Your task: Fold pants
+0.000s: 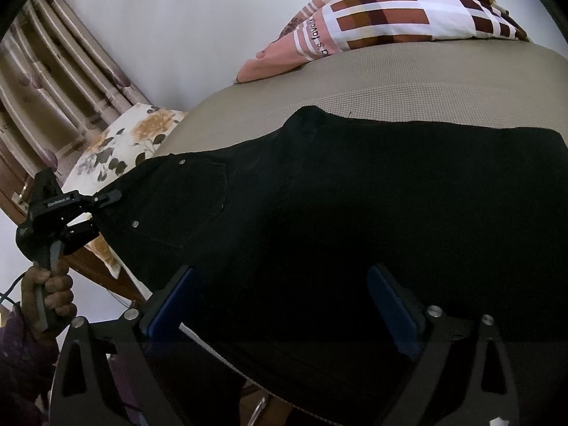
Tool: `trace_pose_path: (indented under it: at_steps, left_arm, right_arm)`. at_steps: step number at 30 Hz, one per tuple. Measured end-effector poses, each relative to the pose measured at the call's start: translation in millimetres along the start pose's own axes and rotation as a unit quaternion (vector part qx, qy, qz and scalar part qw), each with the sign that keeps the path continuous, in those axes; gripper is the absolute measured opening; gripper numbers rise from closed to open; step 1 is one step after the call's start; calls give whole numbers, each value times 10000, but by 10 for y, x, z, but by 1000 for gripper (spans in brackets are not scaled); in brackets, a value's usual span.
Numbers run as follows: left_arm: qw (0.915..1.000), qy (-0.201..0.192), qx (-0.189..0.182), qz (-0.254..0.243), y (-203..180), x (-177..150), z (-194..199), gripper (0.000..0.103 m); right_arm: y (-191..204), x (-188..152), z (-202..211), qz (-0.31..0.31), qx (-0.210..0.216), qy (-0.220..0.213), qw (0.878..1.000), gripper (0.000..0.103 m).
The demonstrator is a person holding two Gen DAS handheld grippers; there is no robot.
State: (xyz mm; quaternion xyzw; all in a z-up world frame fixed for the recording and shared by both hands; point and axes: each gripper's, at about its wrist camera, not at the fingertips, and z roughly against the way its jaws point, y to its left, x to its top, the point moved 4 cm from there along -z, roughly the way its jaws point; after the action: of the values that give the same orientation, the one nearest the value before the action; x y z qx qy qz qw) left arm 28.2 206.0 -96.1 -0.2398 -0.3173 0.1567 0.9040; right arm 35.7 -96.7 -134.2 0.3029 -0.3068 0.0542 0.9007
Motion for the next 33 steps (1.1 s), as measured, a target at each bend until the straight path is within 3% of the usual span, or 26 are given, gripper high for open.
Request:
trace_pose_path:
  at_steps: [10, 23, 33]
  left_arm:
    - [9945, -326, 488, -866, -391, -56, 54, 25]
    - [9851, -519, 782, -1440, -596, -128, 58, 25]
    - [9835, -573, 810, -1515, -660, -144, 59, 25]
  right_arm:
    - [2, -1, -6, 16, 8, 7, 10000, 96]
    - [13, -7, -7, 24, 14, 8, 10000, 98]
    - [13, 0, -9, 60, 57, 23, 10000, 100]
